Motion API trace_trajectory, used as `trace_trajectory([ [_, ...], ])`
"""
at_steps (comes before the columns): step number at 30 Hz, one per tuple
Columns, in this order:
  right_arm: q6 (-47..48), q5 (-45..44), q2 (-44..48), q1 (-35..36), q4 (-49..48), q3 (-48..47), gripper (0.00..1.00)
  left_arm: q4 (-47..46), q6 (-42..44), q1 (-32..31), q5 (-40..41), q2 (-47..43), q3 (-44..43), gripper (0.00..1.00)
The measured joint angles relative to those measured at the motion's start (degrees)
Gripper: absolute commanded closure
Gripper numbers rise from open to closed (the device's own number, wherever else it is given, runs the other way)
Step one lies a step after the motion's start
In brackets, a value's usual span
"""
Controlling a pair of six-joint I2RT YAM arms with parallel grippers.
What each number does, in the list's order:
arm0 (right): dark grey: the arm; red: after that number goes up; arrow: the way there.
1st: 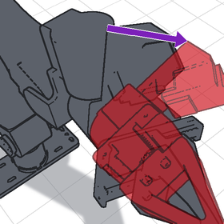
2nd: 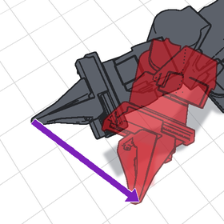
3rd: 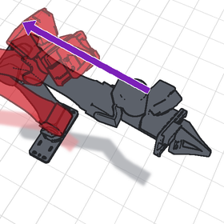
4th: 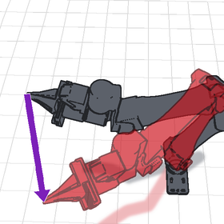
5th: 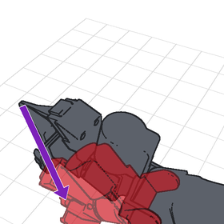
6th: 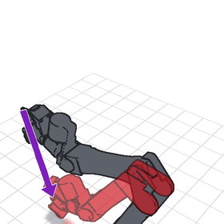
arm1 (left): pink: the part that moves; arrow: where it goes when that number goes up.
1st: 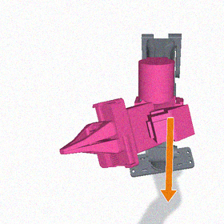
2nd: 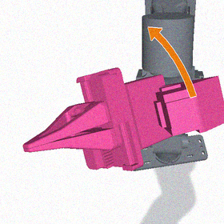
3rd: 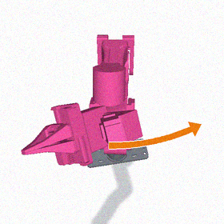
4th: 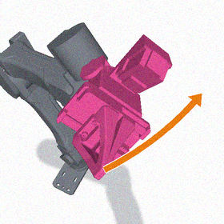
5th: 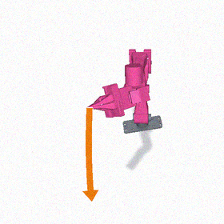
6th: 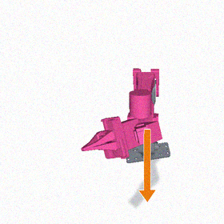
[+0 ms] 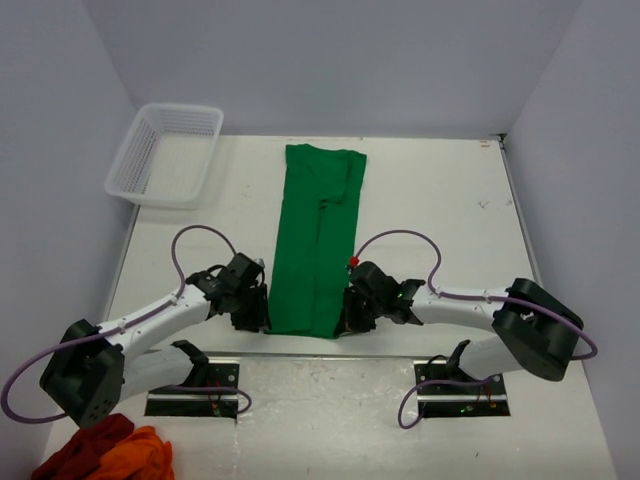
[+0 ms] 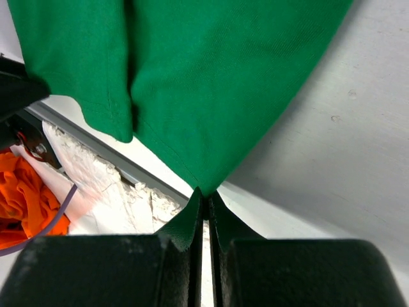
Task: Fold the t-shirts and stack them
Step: Grab the bottom of the folded rectangular tshirt with both arms
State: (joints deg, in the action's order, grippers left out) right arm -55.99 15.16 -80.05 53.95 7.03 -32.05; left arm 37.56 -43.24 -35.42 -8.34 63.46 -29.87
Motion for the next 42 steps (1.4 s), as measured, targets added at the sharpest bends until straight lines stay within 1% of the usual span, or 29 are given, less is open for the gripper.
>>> trace_trajectory([
  [7,-0.4,-0.7,1.9,0.0,0.2,0.4,1.00,-0.4,-2.4,-1.7,0.0,0.1,1.7,0.61],
  [19,-0.4,-0.7,3.3,0.0,0.5,0.6,1.00,-3.5,-3.8,-2.2,-0.5,2.4,1.4,0.61],
  [22,-0.4,-0.7,3.8,0.0,0.7,0.9,1.00,-4.4,-4.2,-2.2,-0.7,2.9,1.4,0.63],
  [25,-0.4,-0.7,4.3,0.0,0.7,1.6,1.00,-5.2,-4.3,-2.2,-0.7,3.3,1.4,0.68],
  [26,-0.4,-0.8,4.5,0.0,0.9,1.7,1.00,-5.3,-4.3,-2.2,-0.7,3.4,1.4,0.74],
  [27,-0.4,-0.8,4.6,0.0,1.0,1.8,1.00,-5.4,-4.3,-2.2,-0.6,3.4,1.5,0.77],
  [28,-0.4,-0.8,4.8,0.0,1.1,1.8,1.00,-5.5,-4.4,-2.2,-0.5,3.4,1.6,0.86],
  [31,-0.4,-1.0,5.9,0.0,1.5,2.0,1.00,-5.9,-5.2,-2.2,-0.2,3.6,2.0,1.00],
  [37,-0.4,-3.3,7.3,0.0,4.0,2.0,1.00,-6.5,-5.5,-2.2,-0.5,2.9,2.5,1.00],
  [42,-0.3,-5.8,9.1,0.0,7.5,2.0,1.00,-5.4,-5.5,-2.2,-0.4,0.0,3.5,1.00],
])
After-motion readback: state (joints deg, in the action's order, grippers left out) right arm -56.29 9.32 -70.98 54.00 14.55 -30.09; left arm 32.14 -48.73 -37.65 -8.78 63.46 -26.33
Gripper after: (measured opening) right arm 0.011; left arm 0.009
